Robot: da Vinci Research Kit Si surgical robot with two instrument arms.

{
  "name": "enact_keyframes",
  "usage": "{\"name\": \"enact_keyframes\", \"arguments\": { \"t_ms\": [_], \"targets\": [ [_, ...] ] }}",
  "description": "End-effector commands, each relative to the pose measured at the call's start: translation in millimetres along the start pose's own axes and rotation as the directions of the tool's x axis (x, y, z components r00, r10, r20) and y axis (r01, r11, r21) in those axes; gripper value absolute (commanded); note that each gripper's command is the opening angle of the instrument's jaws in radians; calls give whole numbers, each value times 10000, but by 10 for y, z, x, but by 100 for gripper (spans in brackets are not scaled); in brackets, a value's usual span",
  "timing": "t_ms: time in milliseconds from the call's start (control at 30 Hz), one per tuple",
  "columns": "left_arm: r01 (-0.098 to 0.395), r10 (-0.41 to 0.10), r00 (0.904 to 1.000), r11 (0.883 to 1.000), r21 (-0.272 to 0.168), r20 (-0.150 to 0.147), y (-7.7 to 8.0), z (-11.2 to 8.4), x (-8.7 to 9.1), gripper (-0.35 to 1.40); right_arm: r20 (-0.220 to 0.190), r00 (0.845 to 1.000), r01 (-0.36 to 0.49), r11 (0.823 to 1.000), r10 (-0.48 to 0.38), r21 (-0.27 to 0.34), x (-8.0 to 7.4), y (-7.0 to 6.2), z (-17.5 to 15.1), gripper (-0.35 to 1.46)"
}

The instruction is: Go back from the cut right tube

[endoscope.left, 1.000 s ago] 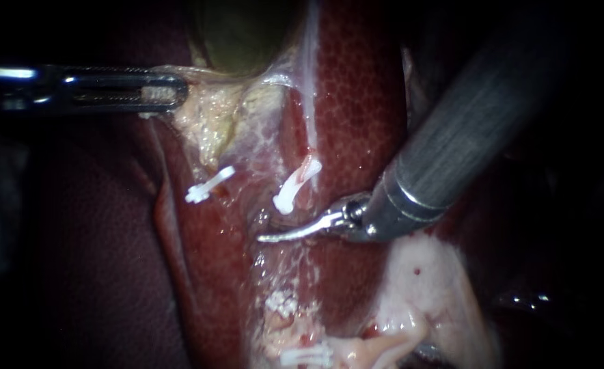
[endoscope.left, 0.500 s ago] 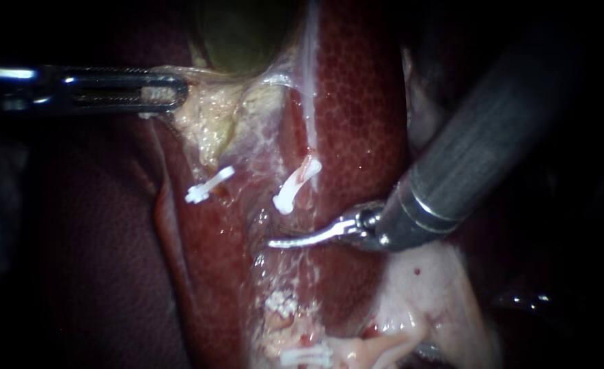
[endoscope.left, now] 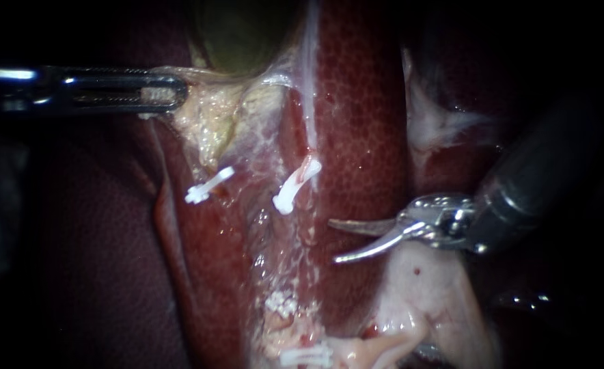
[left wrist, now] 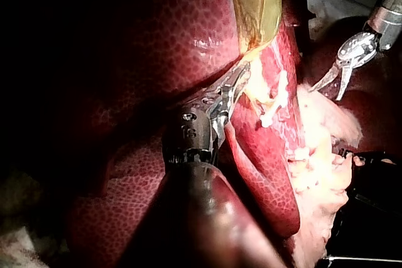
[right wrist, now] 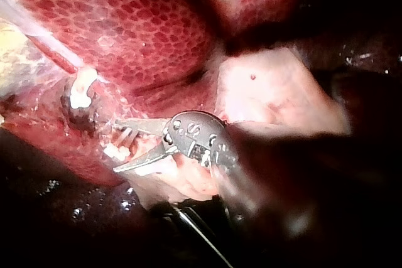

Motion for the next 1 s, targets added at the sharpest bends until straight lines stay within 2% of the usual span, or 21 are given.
{"name": "enact_keyframes", "arguments": {
  "t_ms": [33,100,233,367,433,700,1000],
  "targets": [
    [-9,9,10000,10000,-4,2,0,1,1,-16,-114,9998,159,9998,-159,-70,6,-1,-6,143],
    [-18,18,10000,10000,-12,8,0,2,3,-15,-277,9987,431,9987,-438,-282,19,-4,-18,143],
    [-21,21,10000,10000,-14,42,1,4,4,-15,-304,9972,660,9957,-680,-648,39,-11,-35,143],
    [-29,29,10000,10000,-60,57,0,6,6,-15,-287,9965,752,9928,-782,-934,51,-16,-48,143],
    [-45,45,10000,10000,-28,57,-1,8,9,-15,-282,9965,751,9917,-784,-1040,53,-18,-52,143],
    [-272,274,9992,9996,71,-303,-6,31,34,-13,-274,9966,747,9909,-782,-1123,52,-18,-54,143],
    [-153,172,9977,9995,293,-660,-17,63,62,-13,-271,9964,764,9914,-797,-1066,50,-20,-53,143]
  ]
}}
